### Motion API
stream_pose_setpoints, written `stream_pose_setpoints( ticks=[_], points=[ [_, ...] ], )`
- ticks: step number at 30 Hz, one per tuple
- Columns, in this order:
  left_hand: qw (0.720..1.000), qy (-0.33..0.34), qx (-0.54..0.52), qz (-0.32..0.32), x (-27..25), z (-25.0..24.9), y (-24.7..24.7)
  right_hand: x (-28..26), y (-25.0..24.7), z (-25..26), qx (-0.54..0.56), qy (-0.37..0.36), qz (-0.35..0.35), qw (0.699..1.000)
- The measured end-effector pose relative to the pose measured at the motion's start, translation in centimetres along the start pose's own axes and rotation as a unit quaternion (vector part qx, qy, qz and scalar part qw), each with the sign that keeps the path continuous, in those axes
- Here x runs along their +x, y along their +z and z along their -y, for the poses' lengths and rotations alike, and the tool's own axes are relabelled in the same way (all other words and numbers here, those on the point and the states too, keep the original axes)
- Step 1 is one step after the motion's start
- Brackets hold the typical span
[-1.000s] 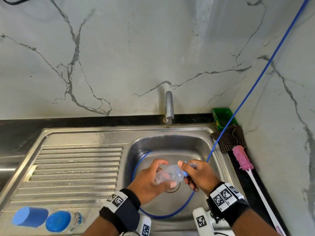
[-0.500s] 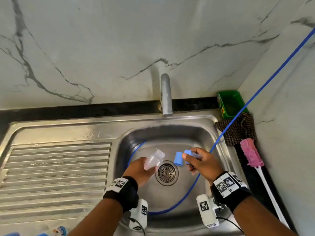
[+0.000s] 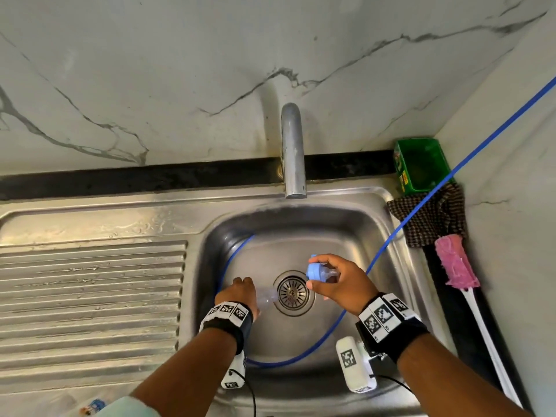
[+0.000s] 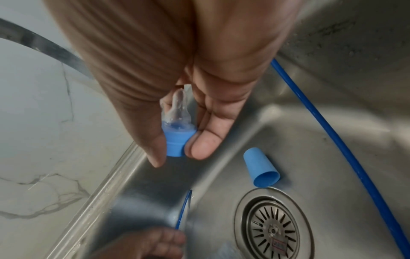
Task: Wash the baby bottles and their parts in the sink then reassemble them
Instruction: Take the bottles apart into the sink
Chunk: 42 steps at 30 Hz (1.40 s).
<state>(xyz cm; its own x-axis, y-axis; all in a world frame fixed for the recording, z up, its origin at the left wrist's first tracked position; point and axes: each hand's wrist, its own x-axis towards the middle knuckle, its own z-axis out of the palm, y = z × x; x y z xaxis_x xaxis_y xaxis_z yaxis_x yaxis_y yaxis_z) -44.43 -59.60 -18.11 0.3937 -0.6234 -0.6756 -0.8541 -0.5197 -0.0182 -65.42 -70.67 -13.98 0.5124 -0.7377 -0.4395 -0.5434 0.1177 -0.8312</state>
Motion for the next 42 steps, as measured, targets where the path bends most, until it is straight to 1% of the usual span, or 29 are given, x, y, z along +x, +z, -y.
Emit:
stream_pose_setpoints(
  ticks=[2, 4, 5, 6, 7, 8, 9, 10, 11, 14, 17, 19, 22, 25, 28, 31, 35, 42],
  points=[
    [0.999, 0.004, -0.028, -0.02, -0.8, -0.2, -1.2, -0.5, -0.2, 0.6, -0.016, -0.011, -0.001, 1.0],
    [0.989, 0.021, -0.13, -0.06, -1.9, -1.0, -2.6, -1.1, -0.3, 1.3, -0.035, -0.033, -0.009, 0.999],
    [0.973, 0.036, -0.217, -0.071, -2.6, -1.5, -3.3, -1.4, -0.3, 1.7, -0.043, -0.044, -0.013, 0.998],
    [0.942, 0.055, -0.325, -0.068, -3.5, -2.0, -3.9, -1.8, -0.2, 2.1, -0.05, -0.056, -0.017, 0.997],
    [0.895, 0.081, -0.436, -0.049, -4.5, -2.7, -4.5, -2.2, 0.0, 2.5, -0.057, -0.072, -0.022, 0.995],
    [0.851, 0.105, -0.514, -0.019, -5.6, -3.4, -5.1, -2.7, 0.1, 2.9, -0.065, -0.088, -0.027, 0.994],
    [0.822, 0.133, -0.553, 0.005, -6.8, -3.9, -5.5, -3.2, 0.3, 3.3, -0.071, -0.106, -0.032, 0.991],
    [0.814, 0.157, -0.559, 0.018, -7.7, -4.2, -5.6, -3.9, 0.4, 3.9, -0.077, -0.116, -0.035, 0.99],
    [0.811, 0.176, -0.557, 0.019, -8.2, -4.4, -5.5, -4.4, 0.6, 4.3, -0.081, -0.123, -0.038, 0.988],
    [0.803, 0.207, -0.559, -0.001, -9.8, -3.8, -4.7, -6.4, 1.1, 5.2, -0.122, -0.142, -0.039, 0.982],
    [0.76, 0.215, -0.613, 0.012, -11.0, -3.3, -4.2, -8.1, 1.5, 5.9, -0.123, -0.143, -0.019, 0.982],
    [0.743, 0.218, -0.633, 0.013, -12.1, -2.9, -3.9, -9.6, 1.7, 6.2, -0.095, -0.149, -0.017, 0.984],
    [0.732, 0.224, -0.644, 0.006, -13.1, -2.6, -3.6, -11.2, 1.7, 6.3, -0.018, -0.134, 0.017, 0.991],
    [0.719, 0.244, -0.651, 0.01, -14.0, -2.3, -3.6, -12.3, 1.6, 6.6, 0.111, -0.094, 0.031, 0.989],
    [0.728, 0.264, -0.633, -0.003, -14.5, -2.1, -3.5, -13.2, 1.7, 6.9, 0.195, -0.07, 0.028, 0.978],
    [0.726, 0.276, -0.63, -0.001, -14.7, -1.8, -3.5, -13.4, 2.0, 6.8, 0.217, -0.065, 0.014, 0.974],
    [0.728, 0.272, -0.629, 0.018, -14.8, -1.4, -4.0, -13.5, 2.3, 6.8, 0.215, -0.085, 0.009, 0.973],
    [0.72, 0.275, -0.638, -0.012, -14.4, -1.3, -4.1, -12.9, 2.6, 6.7, 0.232, -0.098, 0.002, 0.968]
  ],
)
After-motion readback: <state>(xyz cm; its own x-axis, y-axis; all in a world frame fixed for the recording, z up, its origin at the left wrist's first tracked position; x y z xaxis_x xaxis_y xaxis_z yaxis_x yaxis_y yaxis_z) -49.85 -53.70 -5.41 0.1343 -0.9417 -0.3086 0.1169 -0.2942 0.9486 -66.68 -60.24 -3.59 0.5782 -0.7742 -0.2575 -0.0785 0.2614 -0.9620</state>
